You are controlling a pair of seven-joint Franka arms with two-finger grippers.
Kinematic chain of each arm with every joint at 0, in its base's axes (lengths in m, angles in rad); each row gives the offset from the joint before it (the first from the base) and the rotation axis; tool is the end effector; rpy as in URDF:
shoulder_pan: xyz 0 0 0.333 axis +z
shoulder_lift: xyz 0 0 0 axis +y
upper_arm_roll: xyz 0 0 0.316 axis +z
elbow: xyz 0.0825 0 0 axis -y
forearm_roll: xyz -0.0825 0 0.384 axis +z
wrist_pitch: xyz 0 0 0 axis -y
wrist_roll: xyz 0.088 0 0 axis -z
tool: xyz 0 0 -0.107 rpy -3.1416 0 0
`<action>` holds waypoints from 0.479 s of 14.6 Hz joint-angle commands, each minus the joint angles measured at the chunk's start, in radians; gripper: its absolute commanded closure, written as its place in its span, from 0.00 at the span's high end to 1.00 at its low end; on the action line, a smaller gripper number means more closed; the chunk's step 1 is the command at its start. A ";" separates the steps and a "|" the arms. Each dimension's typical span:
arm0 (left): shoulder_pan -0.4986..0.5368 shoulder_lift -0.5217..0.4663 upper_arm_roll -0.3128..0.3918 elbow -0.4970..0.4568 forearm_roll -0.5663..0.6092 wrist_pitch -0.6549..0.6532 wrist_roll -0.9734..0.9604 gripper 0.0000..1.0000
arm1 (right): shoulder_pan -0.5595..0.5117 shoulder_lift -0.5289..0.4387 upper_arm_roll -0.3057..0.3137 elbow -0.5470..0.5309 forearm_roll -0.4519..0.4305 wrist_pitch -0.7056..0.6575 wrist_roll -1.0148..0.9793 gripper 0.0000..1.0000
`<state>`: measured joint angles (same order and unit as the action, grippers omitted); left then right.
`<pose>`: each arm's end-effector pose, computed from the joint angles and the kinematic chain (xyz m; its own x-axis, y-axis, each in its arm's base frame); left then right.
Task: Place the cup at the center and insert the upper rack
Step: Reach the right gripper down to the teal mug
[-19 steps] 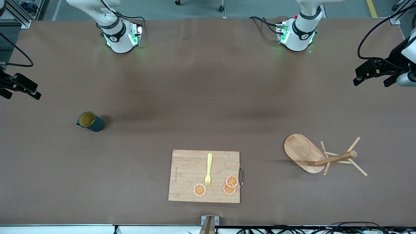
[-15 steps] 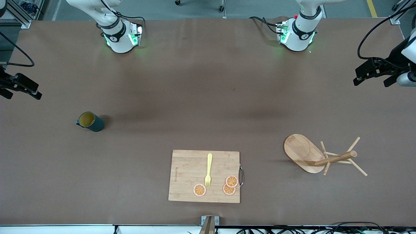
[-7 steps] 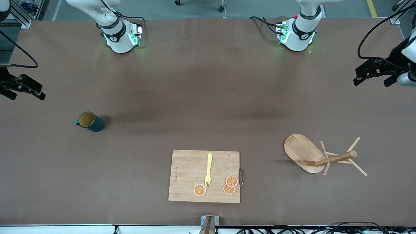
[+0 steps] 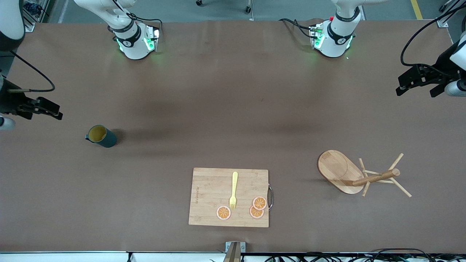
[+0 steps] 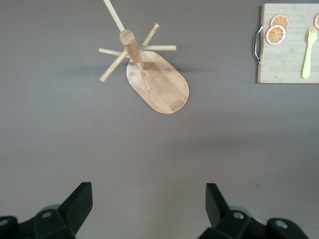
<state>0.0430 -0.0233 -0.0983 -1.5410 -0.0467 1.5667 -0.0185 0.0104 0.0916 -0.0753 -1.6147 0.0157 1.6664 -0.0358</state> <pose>0.5462 -0.0360 0.6511 0.9982 -0.0370 0.0480 -0.0392 -0.9982 0.0452 0.5853 -0.0347 0.5597 0.9988 -0.0305 -0.0393 -0.0309 -0.9995 -0.0101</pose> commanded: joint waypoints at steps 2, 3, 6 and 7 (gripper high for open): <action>0.008 -0.026 -0.003 -0.018 -0.007 -0.002 0.023 1.00 | 0.000 0.085 0.002 -0.001 -0.005 -0.001 0.000 1.00; 0.008 -0.026 -0.003 -0.018 -0.007 -0.002 0.023 1.00 | 0.003 0.111 0.000 -0.001 -0.006 0.001 0.002 1.00; 0.008 -0.026 -0.003 -0.018 -0.007 -0.002 0.023 1.00 | 0.019 0.161 0.002 -0.023 -0.006 -0.004 0.007 1.00; 0.008 -0.026 -0.003 -0.018 -0.007 -0.002 0.023 1.00 | 0.022 0.166 0.002 -0.049 -0.007 0.006 0.008 1.00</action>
<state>0.0430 -0.0238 -0.0983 -1.5411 -0.0467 1.5667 -0.0185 0.0183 0.2520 -0.0748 -1.6248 0.0162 1.6659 -0.0356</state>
